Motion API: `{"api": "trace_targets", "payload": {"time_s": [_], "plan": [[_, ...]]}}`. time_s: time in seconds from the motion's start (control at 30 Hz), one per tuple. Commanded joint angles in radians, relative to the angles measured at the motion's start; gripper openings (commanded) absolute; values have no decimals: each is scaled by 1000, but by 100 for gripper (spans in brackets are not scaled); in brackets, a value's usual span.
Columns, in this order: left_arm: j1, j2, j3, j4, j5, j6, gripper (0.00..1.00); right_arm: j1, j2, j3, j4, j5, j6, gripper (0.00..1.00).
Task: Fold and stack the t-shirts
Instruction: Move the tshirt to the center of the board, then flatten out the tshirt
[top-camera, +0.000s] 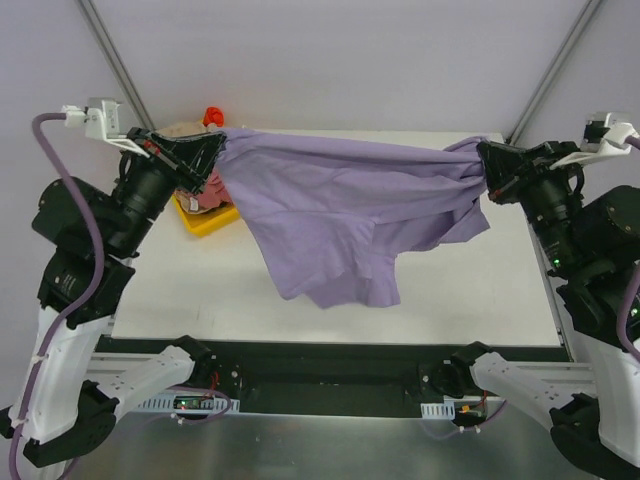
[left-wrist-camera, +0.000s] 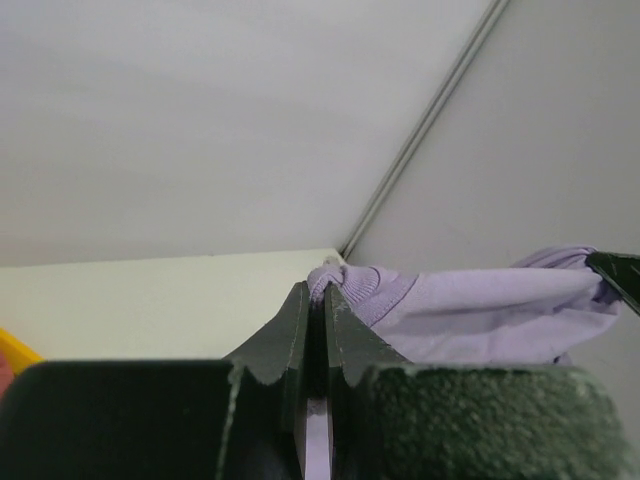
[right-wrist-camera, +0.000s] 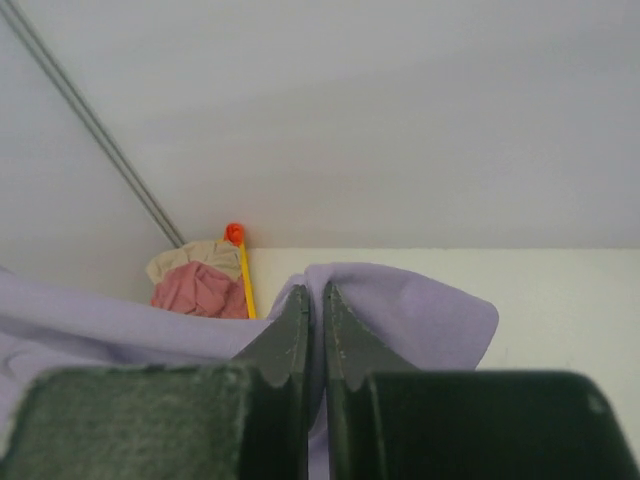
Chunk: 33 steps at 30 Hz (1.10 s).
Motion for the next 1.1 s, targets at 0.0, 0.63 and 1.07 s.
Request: {"api": "trace_targets", "payload": {"time_s": [0.0,0.63,1.07], "plan": [[0,35,-74,40,-144,1,0,-6,6,-7,-191,211,92,0],[152,1118,180,-175,-287,-132,0,-279,957,-168,-52,226,381,12],[117,876,-18,-207,-98,-103,99,-310,635,-320,-18,237,248,96]]}}
